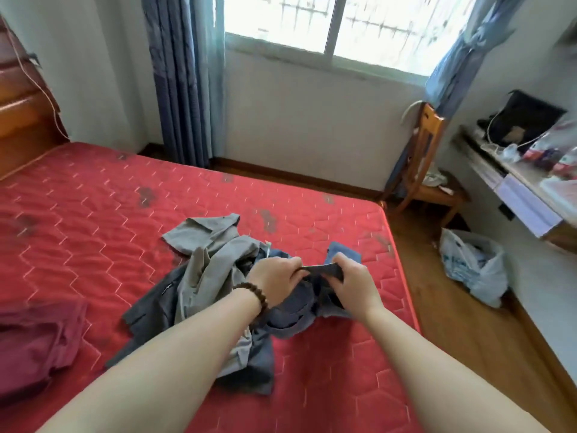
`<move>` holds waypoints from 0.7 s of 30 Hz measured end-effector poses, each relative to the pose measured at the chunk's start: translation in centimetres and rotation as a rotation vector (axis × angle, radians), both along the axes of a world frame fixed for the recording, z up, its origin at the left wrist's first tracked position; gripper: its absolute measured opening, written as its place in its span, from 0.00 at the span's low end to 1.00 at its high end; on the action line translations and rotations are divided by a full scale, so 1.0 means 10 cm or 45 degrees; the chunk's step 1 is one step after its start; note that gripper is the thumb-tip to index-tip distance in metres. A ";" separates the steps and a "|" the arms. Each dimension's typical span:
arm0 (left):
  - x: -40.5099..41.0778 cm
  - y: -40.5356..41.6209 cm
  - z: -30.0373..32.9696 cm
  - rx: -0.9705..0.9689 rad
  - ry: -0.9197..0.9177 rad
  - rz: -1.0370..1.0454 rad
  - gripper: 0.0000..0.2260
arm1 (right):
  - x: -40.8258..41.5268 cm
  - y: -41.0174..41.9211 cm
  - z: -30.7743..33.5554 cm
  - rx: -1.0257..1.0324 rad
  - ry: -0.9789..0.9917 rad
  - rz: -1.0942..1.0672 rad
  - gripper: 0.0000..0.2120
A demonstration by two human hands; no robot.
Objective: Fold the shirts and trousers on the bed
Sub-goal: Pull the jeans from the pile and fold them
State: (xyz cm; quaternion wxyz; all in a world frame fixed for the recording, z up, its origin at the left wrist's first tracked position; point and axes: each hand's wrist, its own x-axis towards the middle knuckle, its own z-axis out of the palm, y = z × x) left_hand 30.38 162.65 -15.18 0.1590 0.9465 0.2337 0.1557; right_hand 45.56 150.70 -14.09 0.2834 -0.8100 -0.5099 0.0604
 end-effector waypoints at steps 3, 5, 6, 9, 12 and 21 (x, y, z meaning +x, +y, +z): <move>-0.10 -0.14 0.93 -0.054 -0.031 -0.005 0.17 | -0.07 -0.12 0.75 0.111 0.049 -0.003 0.07; -0.22 -0.26 1.47 -0.208 -0.157 0.018 0.16 | -0.16 -0.21 1.24 0.200 0.071 0.002 0.07; -0.31 -0.32 1.75 -0.280 -0.230 0.028 0.14 | -0.24 -0.27 1.51 0.252 0.078 0.021 0.07; -0.58 -0.41 2.40 -0.430 -0.292 0.064 0.07 | -0.50 -0.37 2.26 0.395 0.124 0.124 0.08; -0.81 -0.47 2.87 -0.764 -0.362 -0.011 0.19 | -0.78 -0.38 2.88 0.495 0.195 0.306 0.08; -1.21 -0.56 3.50 -1.157 -0.469 -0.124 0.12 | -1.33 -0.36 3.66 0.774 0.477 0.493 0.14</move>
